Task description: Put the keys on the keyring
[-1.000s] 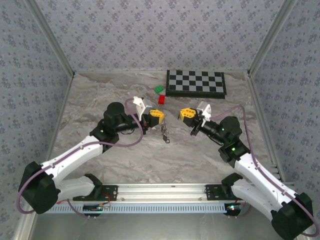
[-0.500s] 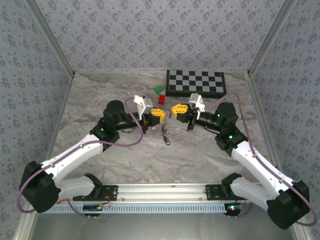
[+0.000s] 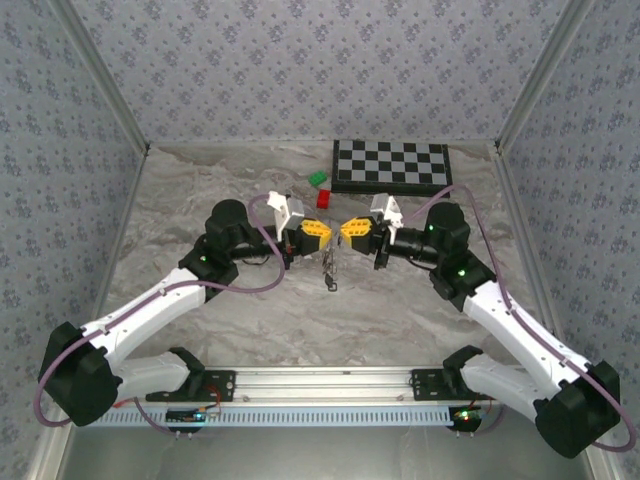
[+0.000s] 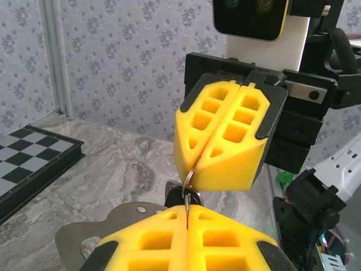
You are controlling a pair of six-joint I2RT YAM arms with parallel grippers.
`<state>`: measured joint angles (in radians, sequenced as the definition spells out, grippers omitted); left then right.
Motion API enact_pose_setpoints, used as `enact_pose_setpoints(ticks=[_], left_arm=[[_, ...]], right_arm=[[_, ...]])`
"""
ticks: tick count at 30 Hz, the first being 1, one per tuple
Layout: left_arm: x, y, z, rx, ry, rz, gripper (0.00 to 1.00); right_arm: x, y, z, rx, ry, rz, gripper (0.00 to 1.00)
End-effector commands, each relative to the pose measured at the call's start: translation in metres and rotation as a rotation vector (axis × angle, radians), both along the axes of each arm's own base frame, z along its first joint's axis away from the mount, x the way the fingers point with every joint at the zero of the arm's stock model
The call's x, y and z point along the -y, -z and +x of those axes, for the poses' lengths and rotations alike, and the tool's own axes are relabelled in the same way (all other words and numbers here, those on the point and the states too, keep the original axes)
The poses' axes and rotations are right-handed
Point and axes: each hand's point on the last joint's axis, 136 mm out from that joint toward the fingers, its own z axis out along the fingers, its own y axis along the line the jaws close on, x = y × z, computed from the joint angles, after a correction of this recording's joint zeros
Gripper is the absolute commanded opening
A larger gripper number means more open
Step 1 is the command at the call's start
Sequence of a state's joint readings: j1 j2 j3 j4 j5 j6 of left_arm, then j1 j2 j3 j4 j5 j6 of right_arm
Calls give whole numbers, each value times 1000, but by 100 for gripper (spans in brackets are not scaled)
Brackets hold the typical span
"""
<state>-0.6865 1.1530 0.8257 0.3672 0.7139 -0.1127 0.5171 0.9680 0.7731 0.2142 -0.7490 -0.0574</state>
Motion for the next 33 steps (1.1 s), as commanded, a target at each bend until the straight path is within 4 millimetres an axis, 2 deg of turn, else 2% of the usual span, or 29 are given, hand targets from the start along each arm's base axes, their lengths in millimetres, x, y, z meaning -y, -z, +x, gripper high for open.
enact_pose_setpoints(ticks=[1, 5, 9, 33], left_arm=[[-4, -26, -12, 114, 45, -40, 0], [-4, -25, -14, 114, 57, -30, 0], [-1, -25, -18, 111, 88, -30, 0], [0, -25, -26, 120, 122, -21, 0]], right_arm=[[2, -7, -14, 89, -21, -9, 0], [4, -2, -24, 169, -11, -38, 0], [2, -2, -26, 150, -15, -42, 0], [3, -2, -15, 115, 18, -25, 0]])
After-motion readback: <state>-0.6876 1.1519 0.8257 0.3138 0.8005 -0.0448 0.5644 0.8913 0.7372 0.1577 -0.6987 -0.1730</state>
